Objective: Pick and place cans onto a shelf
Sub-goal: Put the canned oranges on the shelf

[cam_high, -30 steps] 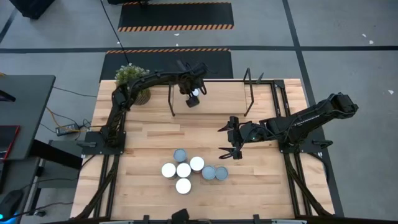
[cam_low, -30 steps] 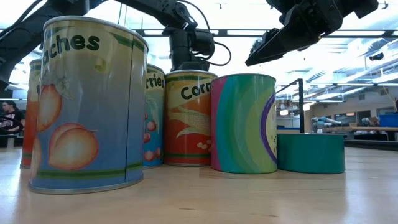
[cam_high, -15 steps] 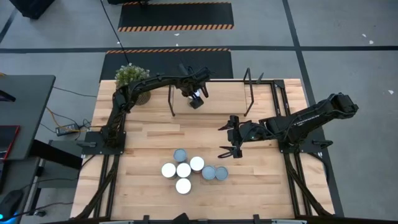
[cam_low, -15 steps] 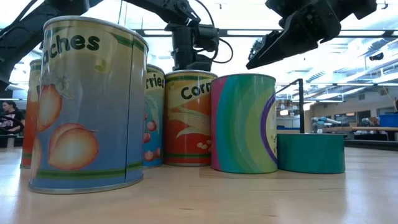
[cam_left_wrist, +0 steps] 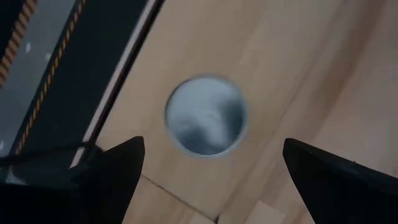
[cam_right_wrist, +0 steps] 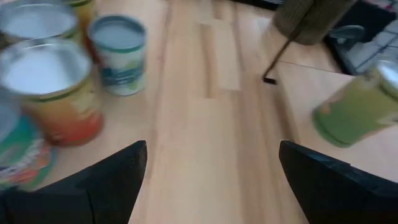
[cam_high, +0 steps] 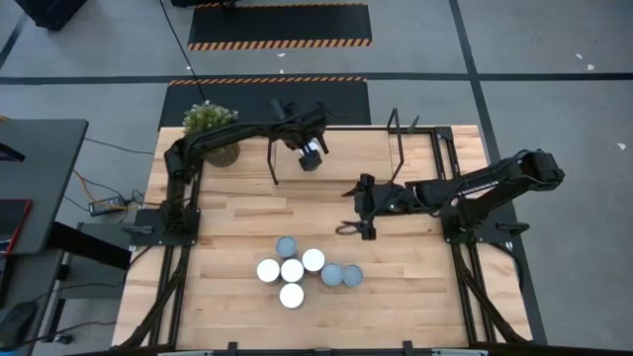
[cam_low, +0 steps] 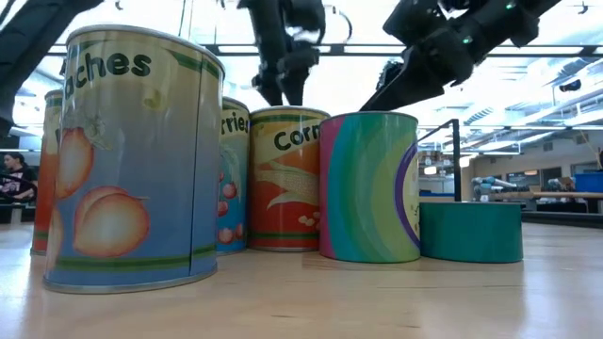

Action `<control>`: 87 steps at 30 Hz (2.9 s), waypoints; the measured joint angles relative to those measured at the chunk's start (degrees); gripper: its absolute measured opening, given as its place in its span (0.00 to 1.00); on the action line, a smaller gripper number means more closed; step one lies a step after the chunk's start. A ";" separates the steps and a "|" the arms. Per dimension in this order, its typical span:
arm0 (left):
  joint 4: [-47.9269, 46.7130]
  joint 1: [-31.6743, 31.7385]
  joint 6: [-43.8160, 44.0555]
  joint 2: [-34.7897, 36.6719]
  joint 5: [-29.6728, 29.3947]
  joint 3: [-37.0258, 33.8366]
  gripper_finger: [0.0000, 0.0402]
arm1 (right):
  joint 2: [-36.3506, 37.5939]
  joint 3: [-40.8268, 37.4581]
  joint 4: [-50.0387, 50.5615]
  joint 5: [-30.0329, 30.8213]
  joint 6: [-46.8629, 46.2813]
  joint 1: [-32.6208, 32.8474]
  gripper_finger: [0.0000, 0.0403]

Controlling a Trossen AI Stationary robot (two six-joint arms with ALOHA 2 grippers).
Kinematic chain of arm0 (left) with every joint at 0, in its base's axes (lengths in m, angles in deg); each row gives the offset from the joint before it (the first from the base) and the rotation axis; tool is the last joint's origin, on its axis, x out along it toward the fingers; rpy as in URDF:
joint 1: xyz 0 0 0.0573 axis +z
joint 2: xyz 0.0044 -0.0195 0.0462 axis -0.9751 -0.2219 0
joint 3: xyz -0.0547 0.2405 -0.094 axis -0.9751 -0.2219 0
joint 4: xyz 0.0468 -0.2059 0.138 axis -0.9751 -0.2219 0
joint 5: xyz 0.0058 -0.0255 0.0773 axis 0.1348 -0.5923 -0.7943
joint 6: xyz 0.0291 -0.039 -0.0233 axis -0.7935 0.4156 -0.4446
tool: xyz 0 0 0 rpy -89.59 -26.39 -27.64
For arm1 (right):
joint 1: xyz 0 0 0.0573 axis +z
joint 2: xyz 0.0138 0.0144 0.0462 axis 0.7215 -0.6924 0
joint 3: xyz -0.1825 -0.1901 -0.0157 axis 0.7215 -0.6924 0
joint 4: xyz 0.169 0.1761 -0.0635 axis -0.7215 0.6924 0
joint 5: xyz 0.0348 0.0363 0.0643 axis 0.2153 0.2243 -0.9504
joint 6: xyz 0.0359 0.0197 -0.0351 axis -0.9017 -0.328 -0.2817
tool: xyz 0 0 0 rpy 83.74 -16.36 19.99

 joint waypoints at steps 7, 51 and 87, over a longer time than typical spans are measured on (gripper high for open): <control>-0.31 -4.05 -0.25 2.02 -0.24 0.02 0.97 | -0.02 0.02 -3.41 -4.56 2.16 -6.77 0.93; 67.30 -34.38 1.32 43.57 -6.86 -64.71 0.97 | -17.10 18.97 13.55 -6.82 0.06 -18.73 0.99; 99.73 -40.43 -2.60 69.23 -7.87 -99.02 0.97 | -22.07 22.05 13.67 -3.79 -4.87 -17.45 0.99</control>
